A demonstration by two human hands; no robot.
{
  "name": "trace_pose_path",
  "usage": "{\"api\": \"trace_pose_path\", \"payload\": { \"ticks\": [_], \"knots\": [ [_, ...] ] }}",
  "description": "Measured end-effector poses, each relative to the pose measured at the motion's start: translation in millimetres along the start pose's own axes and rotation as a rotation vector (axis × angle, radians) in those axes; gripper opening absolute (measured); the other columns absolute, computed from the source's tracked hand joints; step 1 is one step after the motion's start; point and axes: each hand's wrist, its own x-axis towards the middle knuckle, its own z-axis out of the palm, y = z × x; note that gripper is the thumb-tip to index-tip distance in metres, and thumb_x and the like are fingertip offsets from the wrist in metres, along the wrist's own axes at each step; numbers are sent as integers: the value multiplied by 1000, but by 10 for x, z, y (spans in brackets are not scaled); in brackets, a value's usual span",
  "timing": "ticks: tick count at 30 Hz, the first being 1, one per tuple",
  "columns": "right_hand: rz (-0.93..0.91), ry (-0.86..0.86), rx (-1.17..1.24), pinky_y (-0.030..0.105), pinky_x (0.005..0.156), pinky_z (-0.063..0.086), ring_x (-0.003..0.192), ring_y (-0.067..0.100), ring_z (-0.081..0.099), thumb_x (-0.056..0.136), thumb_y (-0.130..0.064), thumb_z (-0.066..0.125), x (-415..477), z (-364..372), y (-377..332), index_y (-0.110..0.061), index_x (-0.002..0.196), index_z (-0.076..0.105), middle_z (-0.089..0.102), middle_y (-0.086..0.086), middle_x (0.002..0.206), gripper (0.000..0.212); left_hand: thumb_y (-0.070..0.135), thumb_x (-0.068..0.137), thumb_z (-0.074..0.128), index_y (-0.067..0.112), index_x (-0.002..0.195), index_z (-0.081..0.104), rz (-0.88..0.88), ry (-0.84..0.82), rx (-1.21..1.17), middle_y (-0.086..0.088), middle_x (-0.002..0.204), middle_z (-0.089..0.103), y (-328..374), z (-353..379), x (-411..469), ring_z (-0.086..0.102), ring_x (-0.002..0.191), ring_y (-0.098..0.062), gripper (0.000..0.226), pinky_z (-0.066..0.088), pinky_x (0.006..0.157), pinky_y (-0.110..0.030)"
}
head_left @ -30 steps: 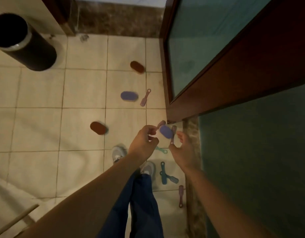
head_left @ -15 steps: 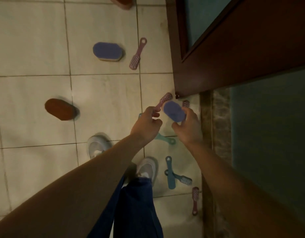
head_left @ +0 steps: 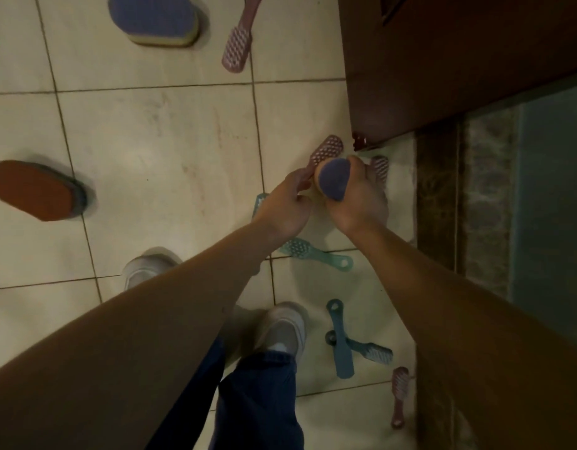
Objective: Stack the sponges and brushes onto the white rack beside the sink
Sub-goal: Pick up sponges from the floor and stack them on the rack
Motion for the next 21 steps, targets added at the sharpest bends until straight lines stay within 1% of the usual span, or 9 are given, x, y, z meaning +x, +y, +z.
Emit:
{"api": "trace_pose_path", "payload": {
  "ticks": [3, 6, 8, 9, 11, 13, 14, 19, 21],
  "knots": [
    [-29, 21, 9, 43, 105, 39, 127, 33, 44, 83, -52, 63, -114, -48, -96, -20, 149, 28, 44, 11, 140, 82, 7, 93, 44, 13, 140, 43, -6, 48, -64, 4, 123, 54, -17, -31, -88, 50, 122, -12, 47, 37, 95, -16],
    [-26, -8, 133, 28, 99, 34, 121, 30, 51, 93, -61, 41, -327, -163, -337, -22, 144, 40, 54, 12, 131, 65, 24, 99, 43, 14, 137, 47, -72, 127, -174, -3, 130, 57, 57, -161, -276, 54, 121, -20, 39, 40, 106, -34],
    [-16, -113, 431, 25, 85, 42, 102, 17, 64, 94, -64, 33, -495, -286, -589, -32, 114, 64, 67, 4, 107, 49, 30, 100, 41, 17, 131, 52, -99, 168, -260, -5, 124, 61, 137, -296, -441, 57, 116, -22, 35, 42, 105, -44],
    [-11, -166, 554, 26, 78, 48, 88, 7, 66, 92, -67, 34, -578, -346, -735, -36, 95, 68, 70, -6, 92, 46, 30, 100, 42, 19, 127, 54, -105, 193, -295, -4, 119, 63, 172, -377, -528, 59, 112, -21, 32, 44, 103, -43],
    [0, -256, 654, 25, 66, 51, 74, -5, 65, 91, -66, 39, -718, -439, -1037, -42, 81, 68, 69, -19, 78, 39, 30, 100, 44, 18, 134, 51, -129, 238, -368, -3, 119, 64, 205, -575, -708, 61, 108, -17, 36, 50, 91, -31],
    [0, -323, 690, 23, 63, 50, 76, -1, 66, 93, -61, 42, -811, -462, -1321, -39, 92, 69, 70, -17, 81, 35, 31, 100, 46, 22, 143, 41, -145, 270, -415, -4, 125, 62, 185, -799, -886, 60, 107, -14, 44, 47, 75, -14],
    [-7, -350, 698, 24, 65, 51, 84, 5, 67, 95, -57, 42, -851, -450, -1459, -35, 101, 68, 70, -14, 88, 35, 31, 99, 48, 23, 145, 37, -144, 295, -426, -4, 128, 60, 163, -917, -979, 59, 108, -14, 48, 44, 72, -12],
    [-85, -491, 728, 36, 94, 52, 110, 20, 61, 102, -21, 39, -1094, -302, -2177, -19, 132, 57, 64, 7, 121, 34, 29, 91, 63, 22, 148, 30, -109, 480, -508, -4, 135, 51, 0, -1522, -1449, 53, 119, -17, 66, 50, 92, -29],
    [-102, -551, 735, 35, 93, 52, 110, 21, 62, 100, -12, 41, -1187, -201, -2453, -17, 129, 59, 65, 7, 121, 34, 24, 88, 67, 20, 149, 29, -87, 545, -516, -2, 133, 49, -125, -1739, -1611, 53, 115, -12, 72, 52, 89, -23]
  ]
}}
